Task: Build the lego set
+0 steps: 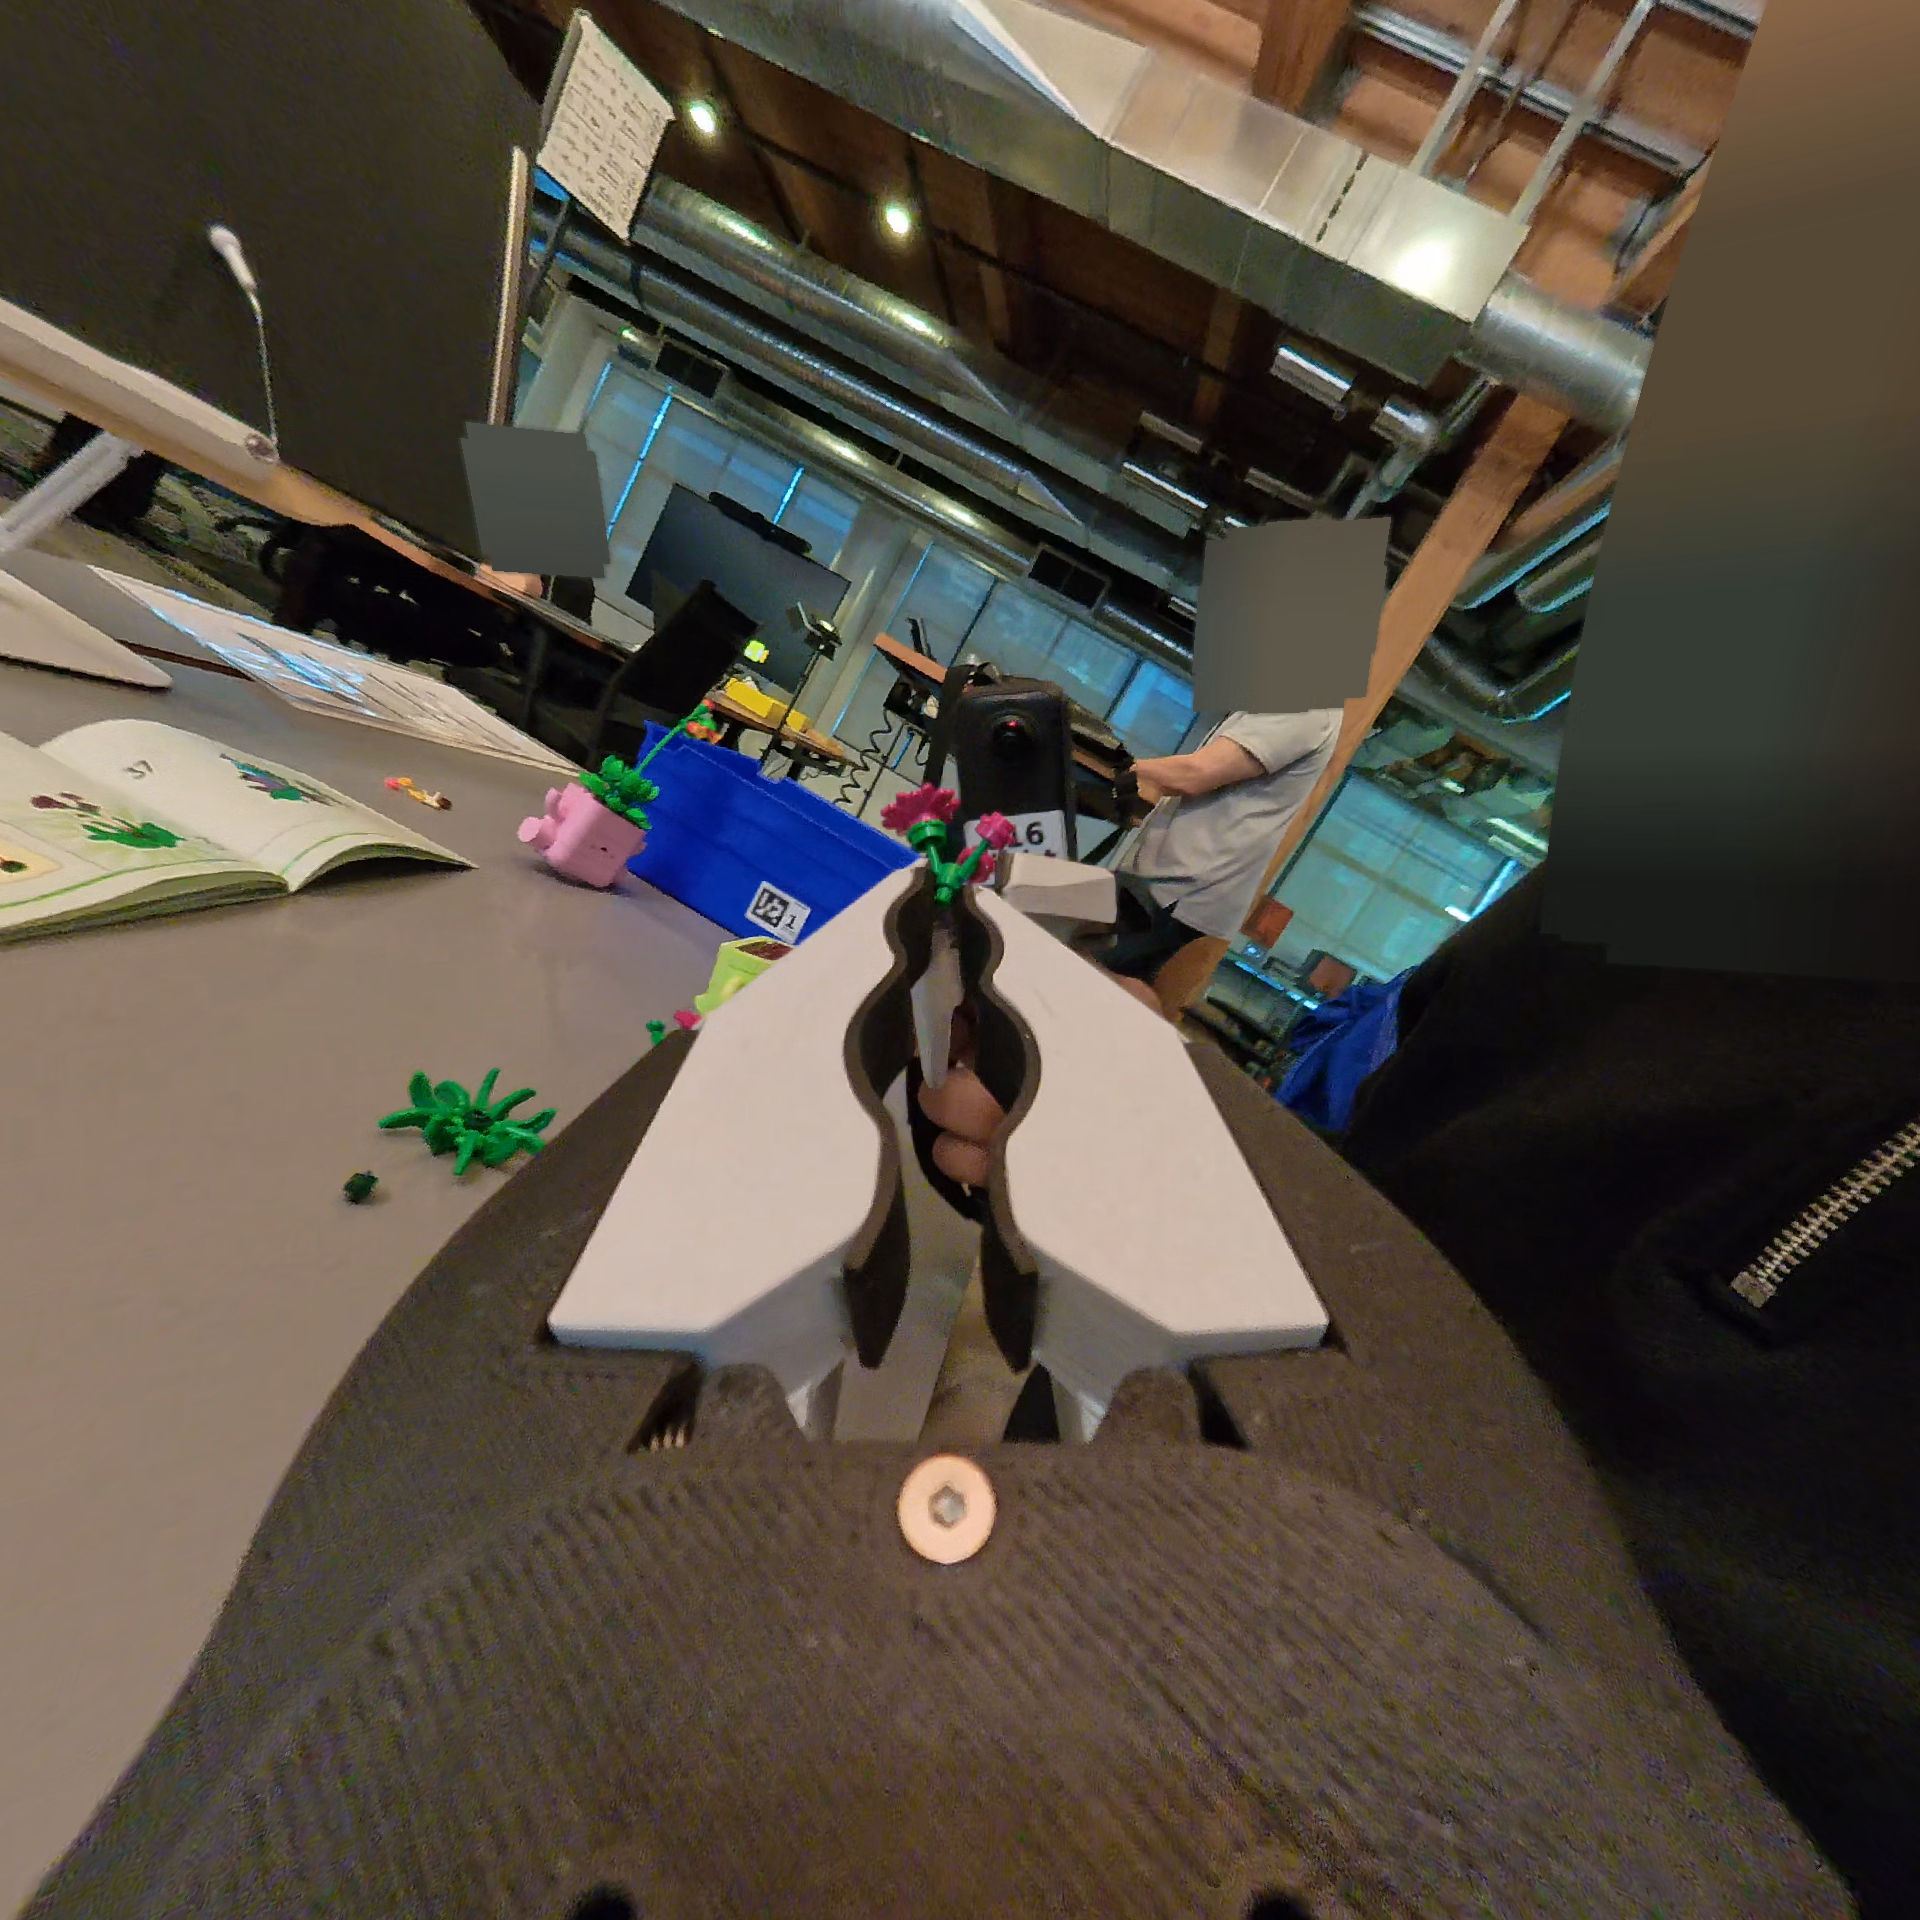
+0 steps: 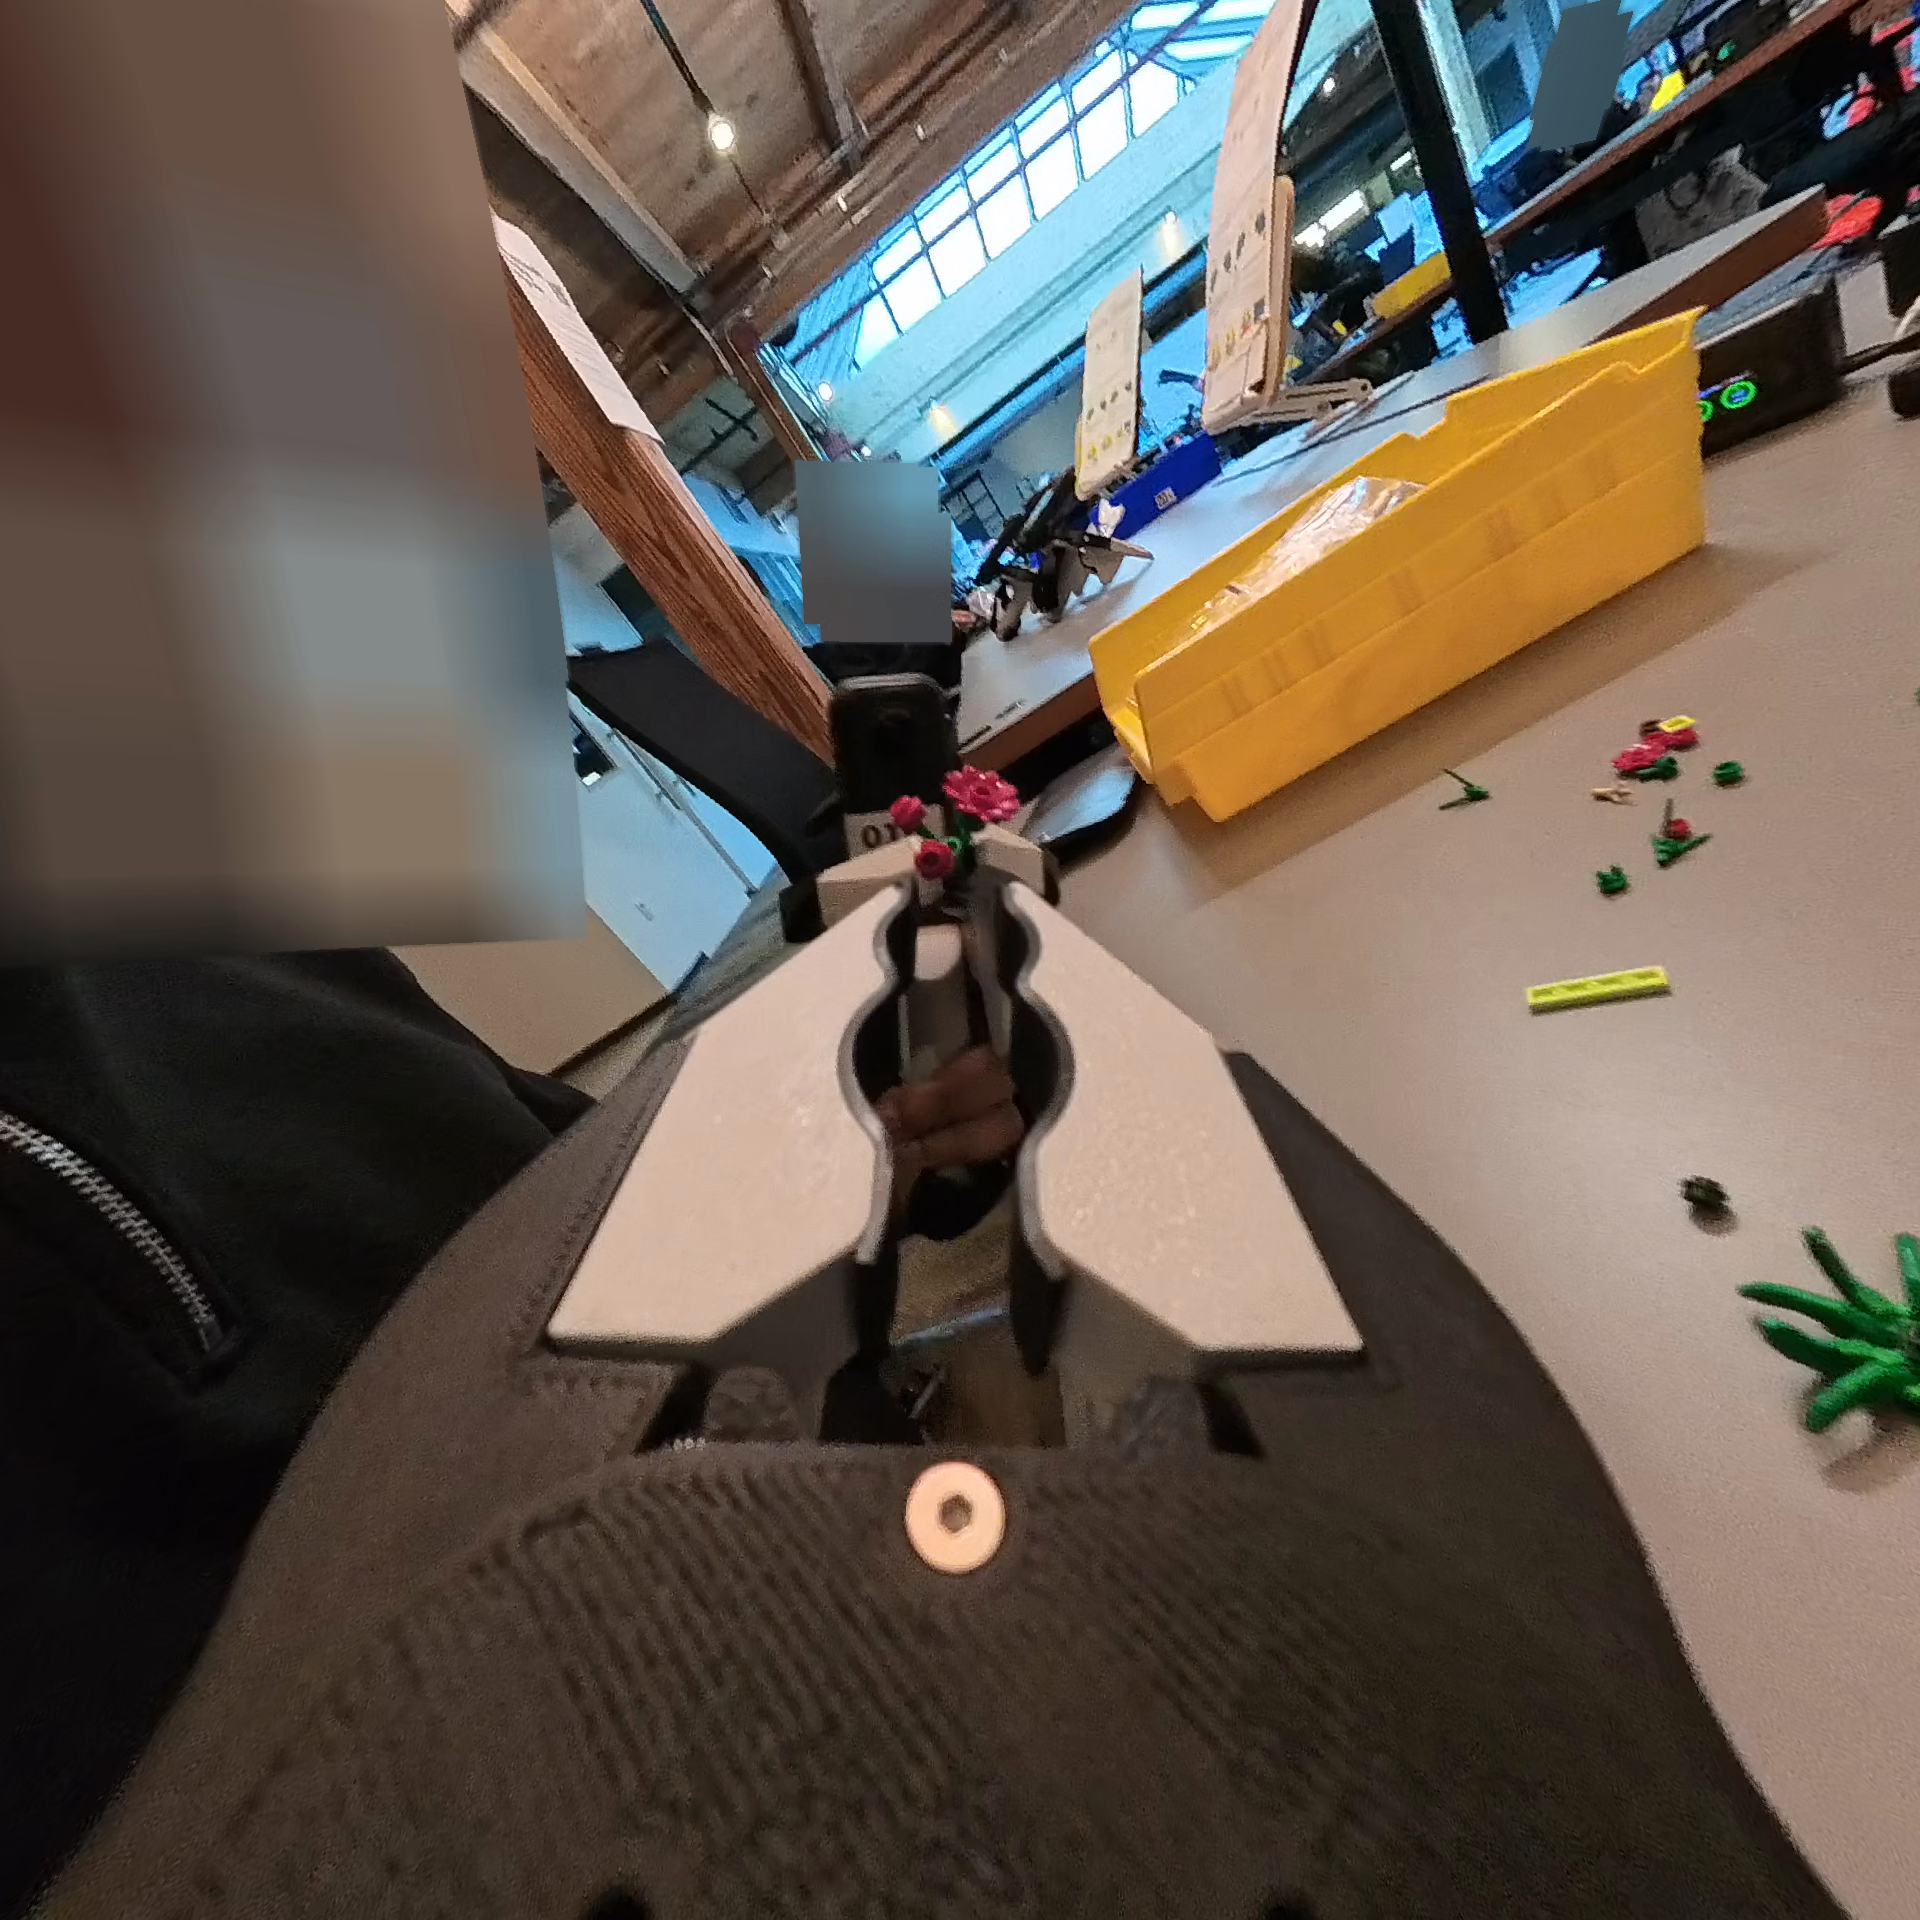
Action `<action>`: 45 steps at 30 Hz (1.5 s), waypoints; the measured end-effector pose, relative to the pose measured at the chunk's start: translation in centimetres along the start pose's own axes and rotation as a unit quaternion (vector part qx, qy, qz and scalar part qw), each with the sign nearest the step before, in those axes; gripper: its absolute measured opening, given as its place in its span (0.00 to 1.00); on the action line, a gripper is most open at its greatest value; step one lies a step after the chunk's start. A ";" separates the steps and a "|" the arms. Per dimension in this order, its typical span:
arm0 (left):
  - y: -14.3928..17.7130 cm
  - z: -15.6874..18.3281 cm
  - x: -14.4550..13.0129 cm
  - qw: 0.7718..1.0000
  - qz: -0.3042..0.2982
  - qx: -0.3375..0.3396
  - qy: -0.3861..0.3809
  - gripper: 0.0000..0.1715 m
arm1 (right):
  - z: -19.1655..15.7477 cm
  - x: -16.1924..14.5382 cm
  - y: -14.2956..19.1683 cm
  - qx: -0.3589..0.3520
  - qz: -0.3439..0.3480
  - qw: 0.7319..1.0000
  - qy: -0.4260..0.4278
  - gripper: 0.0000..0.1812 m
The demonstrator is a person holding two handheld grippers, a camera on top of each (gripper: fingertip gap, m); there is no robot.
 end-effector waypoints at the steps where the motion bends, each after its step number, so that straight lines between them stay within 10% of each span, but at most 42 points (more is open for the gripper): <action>1: 0.1 0.0 0.1 1.000 -0.005 0.004 -0.007 0.00 | 0.1 0.0 0.3 -0.009 -0.005 1.000 0.011 0.08; 18: -1.8 2.0 -1.9 0.971 -0.185 -0.042 -0.147 0.00 | -2.0 2.2 2.7 -0.013 -0.248 0.943 0.223 0.17; 39: -2.2 1.9 -2.7 0.967 -0.202 -0.041 -0.148 0.01 | -2.4 0.6 2.1 -0.057 -0.277 0.915 0.287 0.06; 45: -1.6 0.6 -2.2 0.968 -0.199 0.029 -0.150 0.21 | -0.6 0.8 3.2 -0.144 -0.292 0.909 0.260 0.06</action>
Point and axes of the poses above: each gripper's, where its closed fingertips meet, y back along the fingers, x out of its top, z = x × y across the jaws, the point moved 9 cm from there along y, back along the fingers, and after that the axes turned 4 degrees about -y, right-handed, at the moved point
